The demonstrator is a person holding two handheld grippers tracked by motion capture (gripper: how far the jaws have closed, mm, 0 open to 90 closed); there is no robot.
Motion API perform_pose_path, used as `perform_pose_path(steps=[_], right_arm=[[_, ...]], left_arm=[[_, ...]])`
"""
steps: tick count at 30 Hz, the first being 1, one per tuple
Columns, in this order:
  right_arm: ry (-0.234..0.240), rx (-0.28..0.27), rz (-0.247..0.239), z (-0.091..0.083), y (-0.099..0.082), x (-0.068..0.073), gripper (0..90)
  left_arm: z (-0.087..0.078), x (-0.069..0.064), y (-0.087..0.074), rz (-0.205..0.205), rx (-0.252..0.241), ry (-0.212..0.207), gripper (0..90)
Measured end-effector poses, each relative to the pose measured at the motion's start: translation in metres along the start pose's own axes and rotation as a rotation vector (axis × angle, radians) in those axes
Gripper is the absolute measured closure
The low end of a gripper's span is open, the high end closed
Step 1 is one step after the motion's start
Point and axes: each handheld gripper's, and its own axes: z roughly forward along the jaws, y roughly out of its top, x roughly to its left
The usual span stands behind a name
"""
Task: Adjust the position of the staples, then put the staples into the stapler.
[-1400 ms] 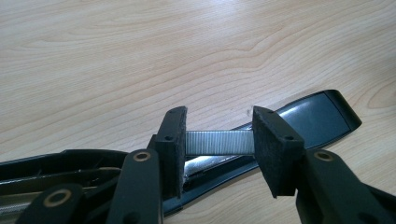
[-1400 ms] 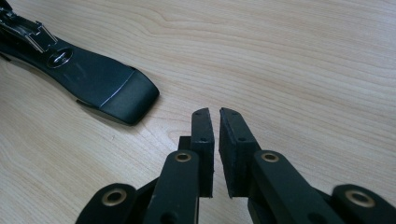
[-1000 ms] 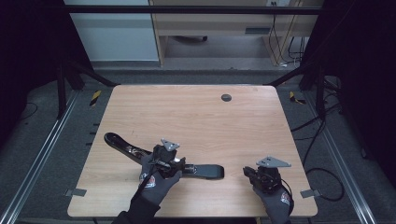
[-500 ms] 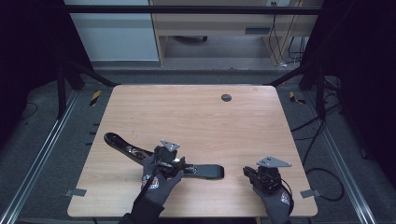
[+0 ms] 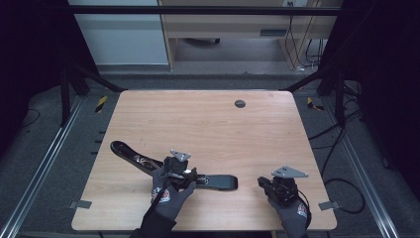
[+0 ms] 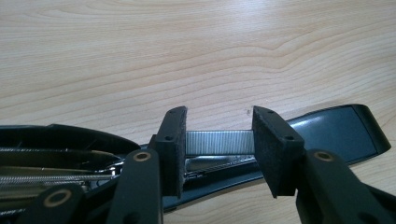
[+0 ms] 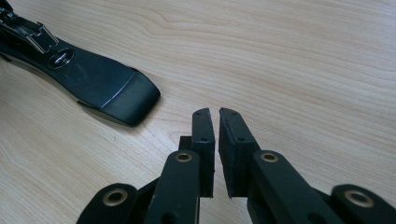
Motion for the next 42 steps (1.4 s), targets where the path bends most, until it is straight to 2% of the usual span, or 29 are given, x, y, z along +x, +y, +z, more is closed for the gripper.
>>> perform_pose_path(steps=[5, 12, 26, 42], right_arm=[[0.006, -0.001, -0.001, -0.0002, 0.0005, 0.0005, 85.1], [0.009, 0.000, -0.001, 0.0000, 0.0008, -0.0001, 85.1], [0.010, -0.005, -0.002, -0.0015, -0.0003, 0.0007, 85.5], [0.014, -0.007, -0.005, -0.0010, 0.0003, 0.0003, 85.6]], left_arm=[[0.0010, 0.0022, -0.0034, -0.024, 0.007, 0.011, 55.9], [0.0022, 0.0018, -0.0044, -0.016, 0.013, 0.020, 55.9], [0.0055, -0.0009, -0.0056, -0.038, 0.015, 0.010, 55.9], [0.0074, -0.0005, -0.0046, -0.060, 0.025, 0.040, 55.9]])
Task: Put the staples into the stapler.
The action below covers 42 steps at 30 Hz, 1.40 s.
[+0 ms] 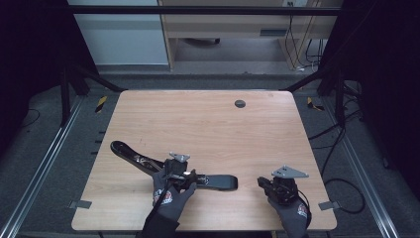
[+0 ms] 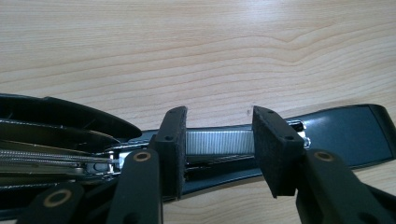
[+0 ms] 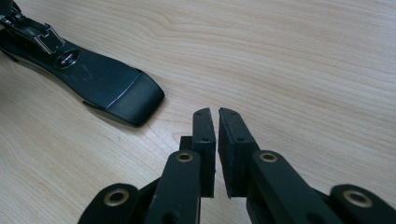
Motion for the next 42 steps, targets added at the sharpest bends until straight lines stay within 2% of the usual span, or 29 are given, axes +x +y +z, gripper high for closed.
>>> perform_pose_path(steps=[19, 42], right_arm=[[0.001, 0.001, 0.001, -0.0001, 0.0004, 0.0002, 85.7], [0.001, -0.002, -0.003, -0.0001, 0.0005, 0.0000, 85.7]], left_arm=[[0.0036, -0.0006, 0.0003, -0.006, 0.009, 0.017, 55.9], [0.0066, 0.0007, -0.0007, -0.028, 0.026, 0.010, 55.9]])
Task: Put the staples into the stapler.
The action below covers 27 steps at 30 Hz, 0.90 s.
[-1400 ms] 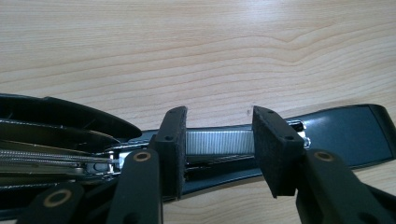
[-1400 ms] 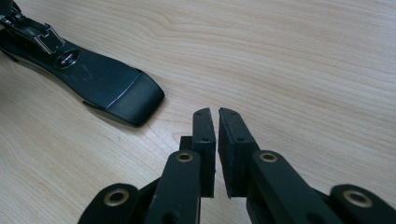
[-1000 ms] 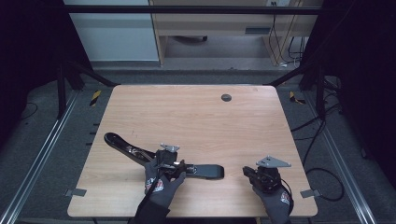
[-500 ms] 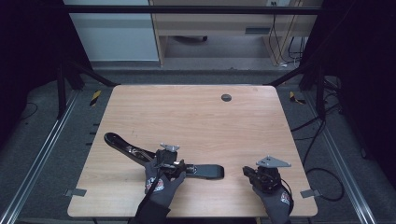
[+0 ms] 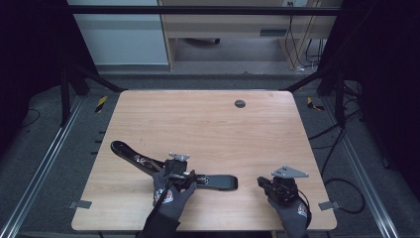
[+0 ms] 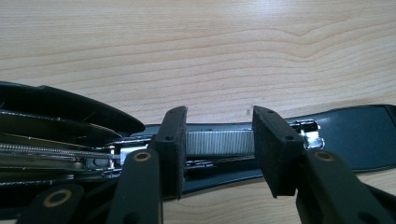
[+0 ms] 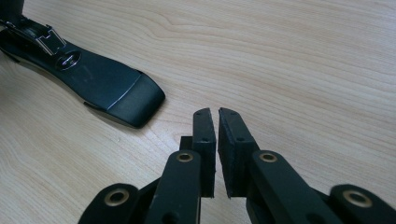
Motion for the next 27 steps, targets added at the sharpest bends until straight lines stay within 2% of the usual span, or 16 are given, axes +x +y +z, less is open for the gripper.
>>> perform_pose_path(steps=[6, 14, 27], right_arm=[[0.001, -0.001, 0.000, 0.000, 0.000, 0.000, 85.7], [0.000, -0.001, -0.002, 0.000, 0.000, 0.000, 85.8], [0.000, -0.001, -0.003, 0.000, 0.000, 0.000, 85.8]], left_arm=[[0.001, -0.001, 0.000, 0.010, 0.001, -0.001, 55.9], [-0.007, -0.003, 0.001, 0.022, -0.010, -0.014, 55.9], [-0.008, -0.002, 0.003, 0.018, 0.015, -0.014, 55.9]])
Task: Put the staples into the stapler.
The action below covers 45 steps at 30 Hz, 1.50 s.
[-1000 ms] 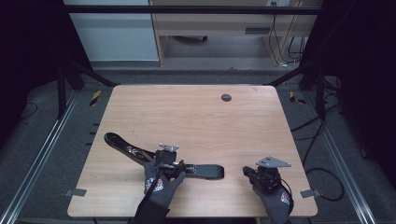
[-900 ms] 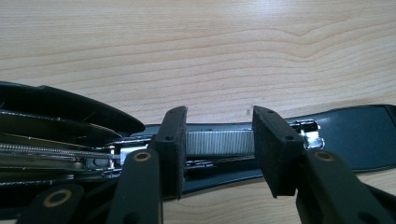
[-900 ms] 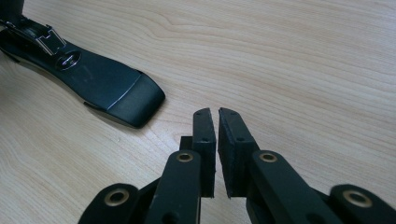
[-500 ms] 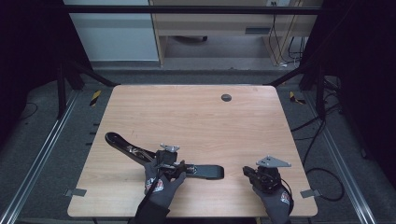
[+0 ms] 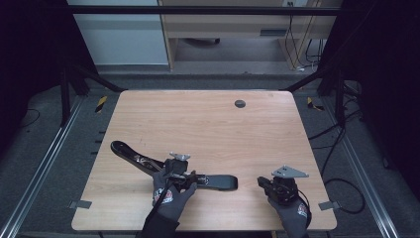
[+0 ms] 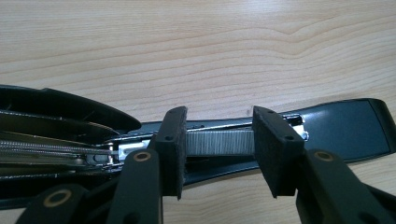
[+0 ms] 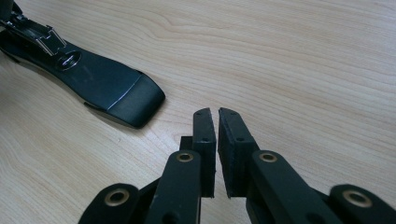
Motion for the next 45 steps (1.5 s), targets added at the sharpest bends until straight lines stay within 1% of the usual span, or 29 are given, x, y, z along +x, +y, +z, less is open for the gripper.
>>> perform_pose_path(steps=[3, 6, 19, 25, 29, 34, 38, 45], right_arm=[[0.000, 0.000, 0.002, 0.0000, 0.0000, -0.0002, 85.8], [0.000, 0.000, 0.001, 0.0001, 0.0000, -0.0002, 85.8], [-0.001, -0.001, 0.002, -0.0001, 0.0002, -0.0002, 85.9], [0.000, -0.001, 0.002, -0.0001, 0.0002, -0.0003, 85.9], [0.000, -0.001, 0.002, -0.0003, 0.0003, -0.0001, 85.9], [0.000, -0.001, 0.000, -0.0001, 0.0003, -0.0002, 85.9], [0.000, -0.001, 0.001, -0.0001, 0.0002, -0.0003, 85.8], [0.001, -0.002, 0.001, -0.0002, 0.0002, -0.0002, 85.8]], left_arm=[[0.0016, -0.0001, -0.0001, -0.003, 0.005, 0.000, 55.9], [0.0027, 0.0001, -0.0001, 0.002, 0.011, 0.005, 55.9], [0.0064, 0.0006, 0.0018, -0.001, 0.020, 0.009, 55.9], [0.0079, -0.0005, 0.0024, 0.007, 0.024, 0.015, 55.9], [0.0079, -0.0003, 0.0024, -0.001, 0.024, 0.013, 55.9], [0.0102, -0.0024, 0.0024, -0.004, 0.030, 0.021, 55.8], [0.0103, -0.0043, 0.0017, 0.000, 0.028, 0.017, 55.8], [0.0083, -0.0031, 0.0014, 0.009, 0.024, 0.013, 55.8]])
